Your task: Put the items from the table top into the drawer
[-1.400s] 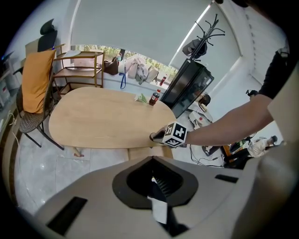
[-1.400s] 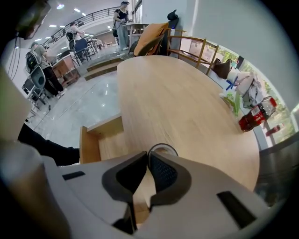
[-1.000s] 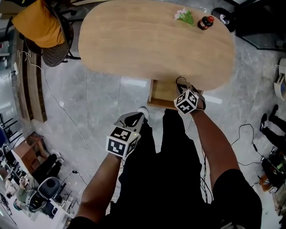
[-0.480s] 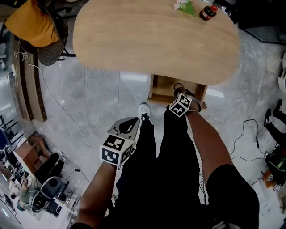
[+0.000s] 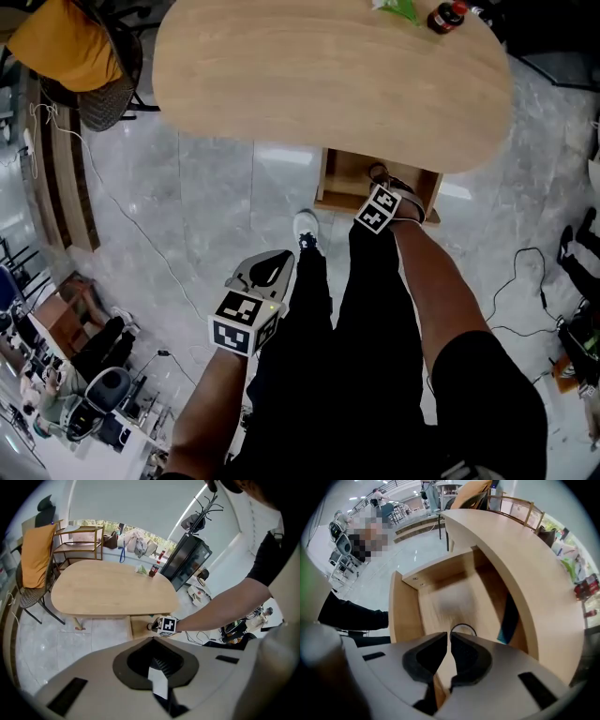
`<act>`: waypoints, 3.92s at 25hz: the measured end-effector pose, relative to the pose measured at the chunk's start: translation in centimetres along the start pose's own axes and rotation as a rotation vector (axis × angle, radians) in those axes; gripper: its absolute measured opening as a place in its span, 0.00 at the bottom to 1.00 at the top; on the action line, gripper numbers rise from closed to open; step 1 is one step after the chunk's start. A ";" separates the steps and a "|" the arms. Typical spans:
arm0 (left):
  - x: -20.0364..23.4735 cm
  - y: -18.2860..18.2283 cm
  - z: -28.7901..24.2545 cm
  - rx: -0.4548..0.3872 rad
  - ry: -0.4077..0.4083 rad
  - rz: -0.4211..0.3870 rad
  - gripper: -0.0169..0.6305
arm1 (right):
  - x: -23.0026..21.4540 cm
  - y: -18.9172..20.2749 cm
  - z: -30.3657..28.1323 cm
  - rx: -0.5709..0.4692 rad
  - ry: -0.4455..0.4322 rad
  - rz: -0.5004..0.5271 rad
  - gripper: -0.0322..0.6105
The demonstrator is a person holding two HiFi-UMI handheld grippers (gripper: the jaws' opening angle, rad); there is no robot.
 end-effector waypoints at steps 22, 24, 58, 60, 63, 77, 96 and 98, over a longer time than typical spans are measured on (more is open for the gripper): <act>-7.7 -4.1 21.0 -0.293 0.286 -0.436 0.03 | 8.9 -7.9 50.3 -0.729 0.408 -0.641 0.08; -9.2 -3.5 21.6 -0.314 0.324 -0.474 0.03 | 11.1 -8.7 54.0 -0.824 0.464 -0.675 0.08; -29.1 23.8 25.6 -0.509 0.299 -0.439 0.03 | 38.3 6.1 60.8 -1.054 0.437 -0.552 0.05; -29.1 24.1 26.0 -0.502 0.301 -0.451 0.03 | 39.1 5.9 60.8 -1.052 0.440 -0.564 0.05; -29.0 23.1 26.9 -0.505 0.312 -0.470 0.03 | 39.4 4.9 61.2 -1.054 0.459 -0.566 0.05; -22.3 21.0 28.5 -0.434 0.315 -0.502 0.03 | 38.1 -2.4 60.5 -1.053 0.513 -0.616 0.05; -21.9 20.9 28.8 -0.418 0.351 -0.526 0.03 | 38.0 -2.8 60.8 -1.012 0.550 -0.627 0.05; -21.8 21.1 28.6 -0.418 0.350 -0.523 0.03 | 38.2 -2.8 60.7 -1.012 0.551 -0.622 0.05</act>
Point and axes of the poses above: the fingertips, and each gripper's own axes: z backward along the fingers, x to its left, y out of its underside, the point moved 5 cm from there along z, backward along the fingers, and after that the axes turned 14 degrees about z, right-handed, at the moved point
